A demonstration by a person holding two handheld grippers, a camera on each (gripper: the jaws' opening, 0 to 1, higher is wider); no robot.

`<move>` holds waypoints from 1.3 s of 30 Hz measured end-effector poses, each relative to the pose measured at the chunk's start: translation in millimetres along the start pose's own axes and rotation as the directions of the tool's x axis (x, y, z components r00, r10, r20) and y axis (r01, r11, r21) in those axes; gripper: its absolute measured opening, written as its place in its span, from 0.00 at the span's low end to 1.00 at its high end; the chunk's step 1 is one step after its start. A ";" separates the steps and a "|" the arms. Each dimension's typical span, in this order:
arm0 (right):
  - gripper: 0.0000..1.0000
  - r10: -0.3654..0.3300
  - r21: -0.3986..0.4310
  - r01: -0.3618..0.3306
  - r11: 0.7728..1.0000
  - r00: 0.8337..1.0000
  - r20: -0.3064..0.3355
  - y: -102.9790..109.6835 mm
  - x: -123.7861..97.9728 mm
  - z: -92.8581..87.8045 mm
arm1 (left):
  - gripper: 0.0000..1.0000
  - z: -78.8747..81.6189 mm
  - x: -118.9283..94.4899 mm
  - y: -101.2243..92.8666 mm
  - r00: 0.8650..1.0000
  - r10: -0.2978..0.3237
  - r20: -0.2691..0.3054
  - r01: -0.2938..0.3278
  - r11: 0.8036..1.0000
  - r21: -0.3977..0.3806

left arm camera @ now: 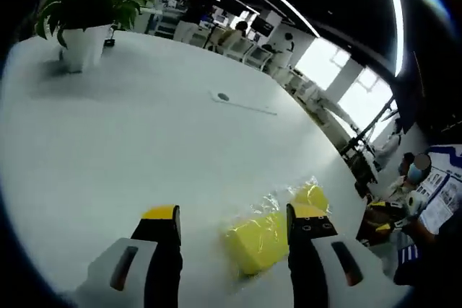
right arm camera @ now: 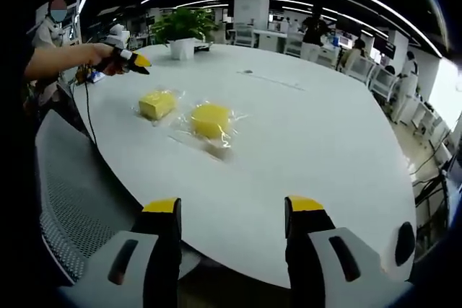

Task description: Compare the silicone blocks by pressing each to a similar depth, holding the contact briefly, and releasing to observe deformation and rebound differences across the visible hardness samples.

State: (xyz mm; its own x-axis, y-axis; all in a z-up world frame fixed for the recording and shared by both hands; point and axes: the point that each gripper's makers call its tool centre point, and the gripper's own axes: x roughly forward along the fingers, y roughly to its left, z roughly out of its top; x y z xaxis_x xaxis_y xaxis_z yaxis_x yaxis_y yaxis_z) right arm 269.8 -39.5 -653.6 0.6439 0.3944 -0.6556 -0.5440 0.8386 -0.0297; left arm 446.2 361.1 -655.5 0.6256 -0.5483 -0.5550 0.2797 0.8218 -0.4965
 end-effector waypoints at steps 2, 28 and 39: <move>0.52 -0.001 0.001 0.001 1.000 1.000 -0.002 -1.0 -0.1 -0.1 | 0.58 -3.0 5.4 1.6 1.000 0.001 -0.008 -0.001 1.000 -0.009; 0.50 -0.025 0.007 0.026 1.000 0.999 -0.047 -5.8 1.8 -5.0 | 0.46 -39.2 53.2 6.8 0.992 -0.095 -0.087 0.085 0.990 -0.112; 0.49 -0.026 -0.009 0.025 1.000 0.998 -0.062 -2.6 2.8 -5.3 | 0.24 -47.1 60.3 4.5 0.985 -0.173 -0.023 0.158 0.939 -0.304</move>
State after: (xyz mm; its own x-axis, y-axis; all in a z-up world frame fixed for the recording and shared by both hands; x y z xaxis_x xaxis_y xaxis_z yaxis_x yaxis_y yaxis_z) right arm 270.2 -42.6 -659.3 0.6228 0.3485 -0.7004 -0.5323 0.8449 -0.0529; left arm 450.8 324.5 -722.7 0.5508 -0.6854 -0.4763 0.1397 0.6383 -0.7570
